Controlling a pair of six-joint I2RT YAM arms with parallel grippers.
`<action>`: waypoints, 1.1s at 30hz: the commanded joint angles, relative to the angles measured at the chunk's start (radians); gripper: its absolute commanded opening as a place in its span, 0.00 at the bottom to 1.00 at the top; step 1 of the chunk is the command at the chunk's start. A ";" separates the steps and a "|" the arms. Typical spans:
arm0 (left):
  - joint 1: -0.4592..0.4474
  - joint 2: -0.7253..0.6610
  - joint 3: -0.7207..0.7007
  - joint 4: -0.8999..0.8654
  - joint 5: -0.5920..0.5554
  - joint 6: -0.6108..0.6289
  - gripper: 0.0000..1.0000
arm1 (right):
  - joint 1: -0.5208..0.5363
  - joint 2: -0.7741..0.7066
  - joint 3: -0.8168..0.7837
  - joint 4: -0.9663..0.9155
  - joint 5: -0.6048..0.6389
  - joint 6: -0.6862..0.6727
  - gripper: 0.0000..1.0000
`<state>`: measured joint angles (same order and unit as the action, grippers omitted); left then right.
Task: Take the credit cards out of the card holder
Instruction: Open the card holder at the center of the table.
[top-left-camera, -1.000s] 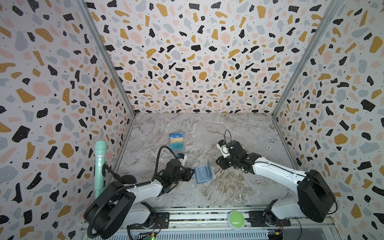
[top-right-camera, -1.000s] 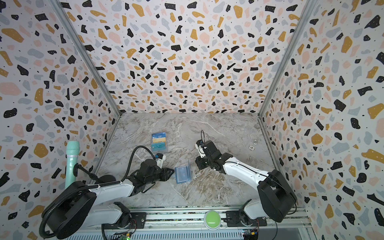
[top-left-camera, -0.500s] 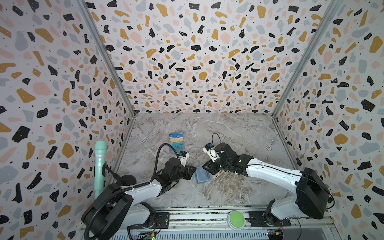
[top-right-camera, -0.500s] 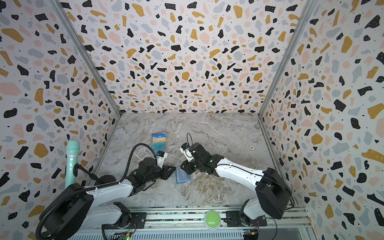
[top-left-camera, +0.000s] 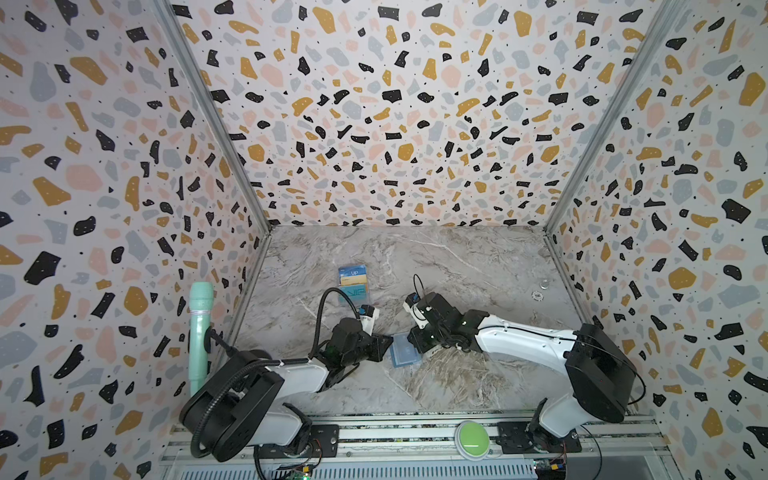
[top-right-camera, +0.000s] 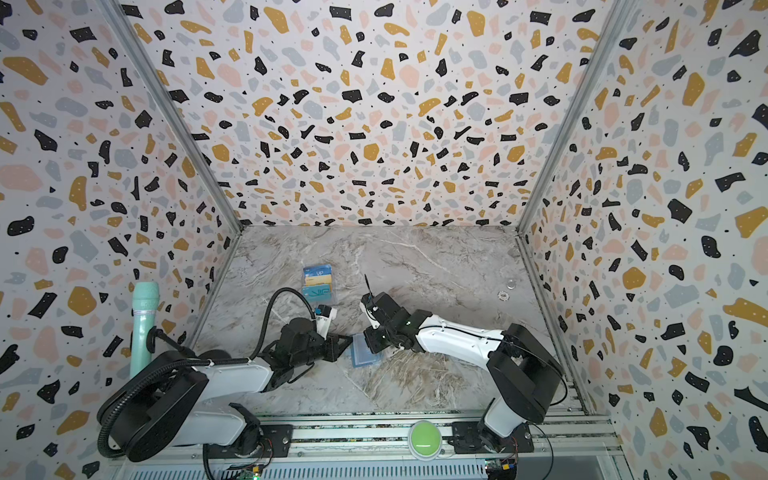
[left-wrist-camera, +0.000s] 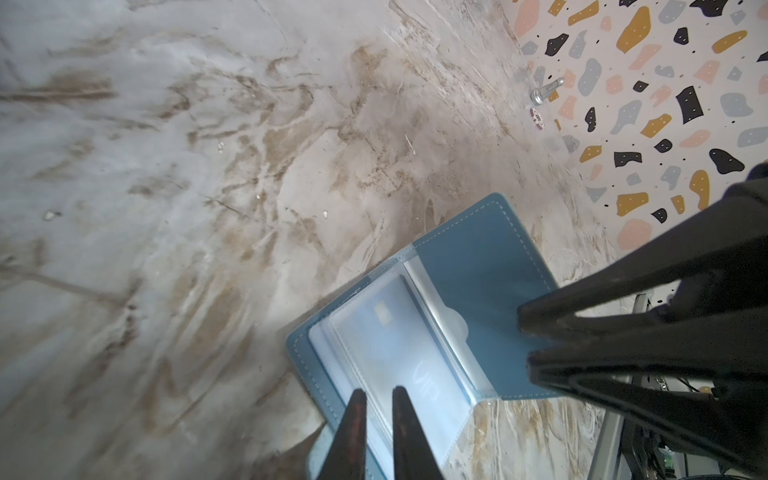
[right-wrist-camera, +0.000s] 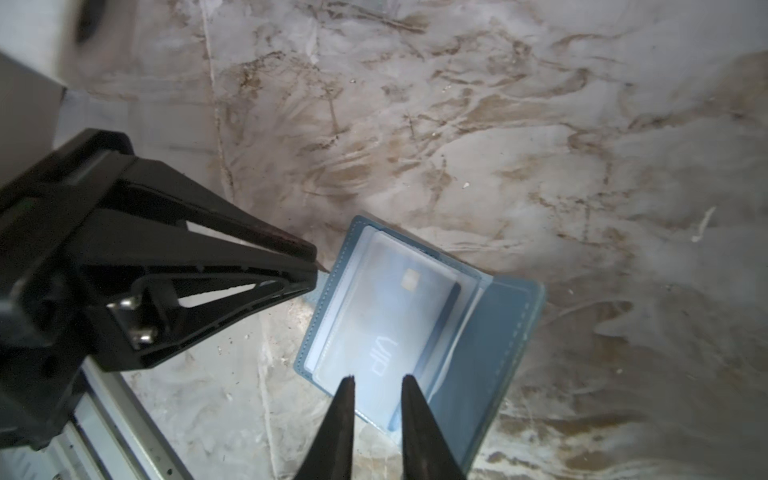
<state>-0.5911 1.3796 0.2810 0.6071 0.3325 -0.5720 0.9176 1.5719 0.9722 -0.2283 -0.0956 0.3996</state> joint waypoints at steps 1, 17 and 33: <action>-0.013 0.044 -0.011 0.038 -0.004 0.013 0.15 | -0.002 -0.007 0.033 -0.069 0.083 0.010 0.22; -0.059 0.128 -0.006 0.073 -0.034 0.000 0.10 | -0.076 0.097 -0.071 -0.001 0.085 0.041 0.16; -0.058 0.115 -0.047 0.085 -0.046 0.001 0.09 | -0.030 0.045 -0.031 -0.007 0.111 0.001 0.26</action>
<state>-0.6445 1.4990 0.2638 0.7044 0.3012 -0.5728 0.8600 1.6752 0.9062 -0.1886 -0.0051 0.4232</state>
